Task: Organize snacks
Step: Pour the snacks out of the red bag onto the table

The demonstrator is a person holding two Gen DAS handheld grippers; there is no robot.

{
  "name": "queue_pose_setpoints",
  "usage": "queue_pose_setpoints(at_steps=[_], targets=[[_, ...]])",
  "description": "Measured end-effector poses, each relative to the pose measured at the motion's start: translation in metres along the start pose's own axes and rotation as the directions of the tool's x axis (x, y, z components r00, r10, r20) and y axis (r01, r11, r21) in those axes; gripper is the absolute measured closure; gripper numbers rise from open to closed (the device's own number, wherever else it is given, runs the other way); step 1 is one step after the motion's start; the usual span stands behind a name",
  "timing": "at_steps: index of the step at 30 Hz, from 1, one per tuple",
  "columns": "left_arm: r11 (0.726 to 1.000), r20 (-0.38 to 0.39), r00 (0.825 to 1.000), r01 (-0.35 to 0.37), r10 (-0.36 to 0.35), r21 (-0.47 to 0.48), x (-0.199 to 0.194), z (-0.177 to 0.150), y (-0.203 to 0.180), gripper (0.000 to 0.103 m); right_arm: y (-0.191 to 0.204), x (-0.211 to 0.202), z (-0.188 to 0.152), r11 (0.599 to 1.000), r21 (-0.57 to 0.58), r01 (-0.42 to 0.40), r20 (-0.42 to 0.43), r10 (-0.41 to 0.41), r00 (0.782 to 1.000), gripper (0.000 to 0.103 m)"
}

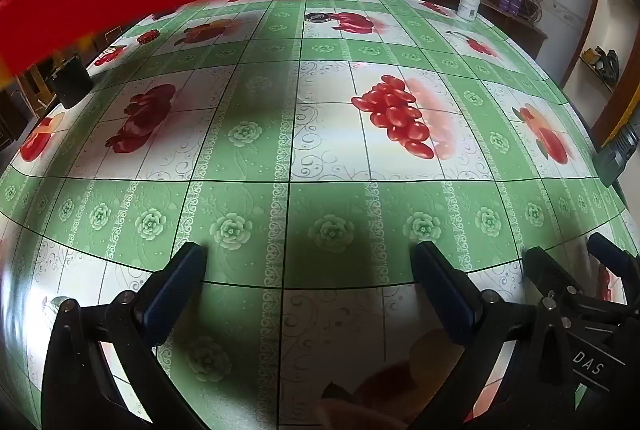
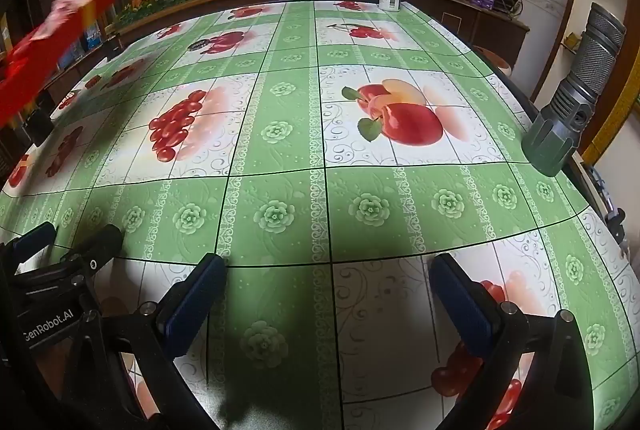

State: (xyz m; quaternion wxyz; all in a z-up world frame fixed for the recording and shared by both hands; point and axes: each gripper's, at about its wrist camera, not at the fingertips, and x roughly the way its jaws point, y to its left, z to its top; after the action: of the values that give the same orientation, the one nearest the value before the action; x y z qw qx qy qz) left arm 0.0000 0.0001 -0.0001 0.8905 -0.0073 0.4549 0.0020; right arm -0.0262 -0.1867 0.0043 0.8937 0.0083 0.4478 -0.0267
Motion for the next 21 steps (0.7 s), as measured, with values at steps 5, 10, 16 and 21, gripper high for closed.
queue_pose_setpoints(at_steps=[5, 10, 16, 21], targets=[[1.000, 0.001, 1.000, -0.002, 0.002, 0.000, 0.0000, 0.0000, 0.0000, 0.000, 0.0000, 0.0000, 0.0003, 1.000, 0.000, 0.000, -0.003, 0.000, 1.000, 0.000], [1.000, 0.001, 1.000, -0.006, 0.006, -0.006, -0.0009, 0.0013, 0.0000, 0.000, 0.0000, 0.0000, 0.0006, 1.000, 0.000, -0.001, -0.002, 0.001, 1.000, 0.000], [1.000, 0.001, 1.000, -0.006, 0.006, -0.004, -0.0007, 0.0015, 0.0002, 0.000, 0.0003, 0.0003, 0.0011, 1.000, 0.000, -0.001, -0.001, 0.001, 1.000, 0.000], [1.000, 0.002, 1.000, -0.007, 0.007, -0.003, -0.0009, 0.0014, -0.0001, 0.000, 0.0006, 0.0005, 0.0014, 1.000, 0.000, -0.001, -0.001, 0.001, 1.000, 0.000]])
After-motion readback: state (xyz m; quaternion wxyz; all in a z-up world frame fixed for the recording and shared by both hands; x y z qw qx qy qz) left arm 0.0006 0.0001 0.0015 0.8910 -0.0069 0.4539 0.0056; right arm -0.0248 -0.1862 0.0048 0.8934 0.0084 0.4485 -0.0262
